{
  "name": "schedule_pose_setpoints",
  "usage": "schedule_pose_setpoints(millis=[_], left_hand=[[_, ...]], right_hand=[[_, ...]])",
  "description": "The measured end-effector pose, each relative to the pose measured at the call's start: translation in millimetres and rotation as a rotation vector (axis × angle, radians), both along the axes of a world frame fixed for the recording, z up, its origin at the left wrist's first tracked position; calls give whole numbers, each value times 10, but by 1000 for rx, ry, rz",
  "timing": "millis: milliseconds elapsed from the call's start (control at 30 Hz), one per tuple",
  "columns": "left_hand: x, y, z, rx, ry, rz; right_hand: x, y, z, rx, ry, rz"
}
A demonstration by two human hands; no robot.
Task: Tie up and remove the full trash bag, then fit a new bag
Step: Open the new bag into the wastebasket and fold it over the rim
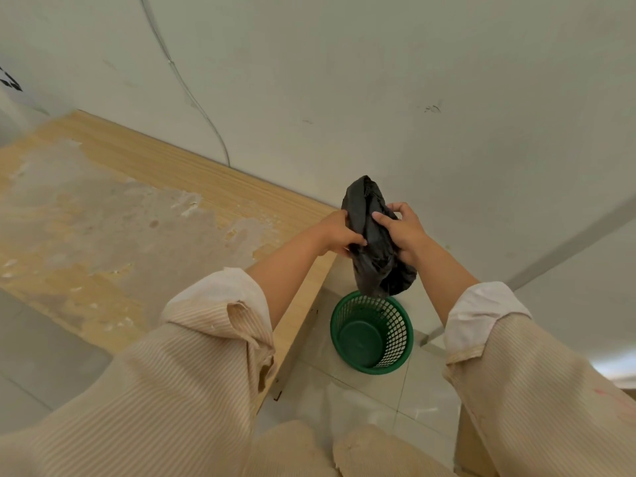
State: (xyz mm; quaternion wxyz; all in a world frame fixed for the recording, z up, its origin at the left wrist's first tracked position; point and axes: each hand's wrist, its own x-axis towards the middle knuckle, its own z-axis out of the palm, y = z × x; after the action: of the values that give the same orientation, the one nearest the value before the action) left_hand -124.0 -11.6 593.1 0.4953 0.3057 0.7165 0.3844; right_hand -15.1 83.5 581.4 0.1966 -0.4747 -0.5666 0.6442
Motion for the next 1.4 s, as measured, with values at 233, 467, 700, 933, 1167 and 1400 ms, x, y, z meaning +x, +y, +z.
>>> schedule_pose_setpoints(millis=[233,467,700,933,1167,1400], left_hand=[[-131,190,-122,-2,466,99],[58,395,-80,34,630,72],[404,658,27,141,-52,271],[549,757,36,195,-272,286],[555,836,-18,132,-238,536],[491,734,-90,5,241,467]], right_hand=[[554,411,-73,532,-639,44],[853,615,-22,628,-833,82],[849,645,29,708,-448,199],[759,649,-78,614,-419,332],[993,775,-203,443,-518,51],[1279,779,-253,598,-926,132]])
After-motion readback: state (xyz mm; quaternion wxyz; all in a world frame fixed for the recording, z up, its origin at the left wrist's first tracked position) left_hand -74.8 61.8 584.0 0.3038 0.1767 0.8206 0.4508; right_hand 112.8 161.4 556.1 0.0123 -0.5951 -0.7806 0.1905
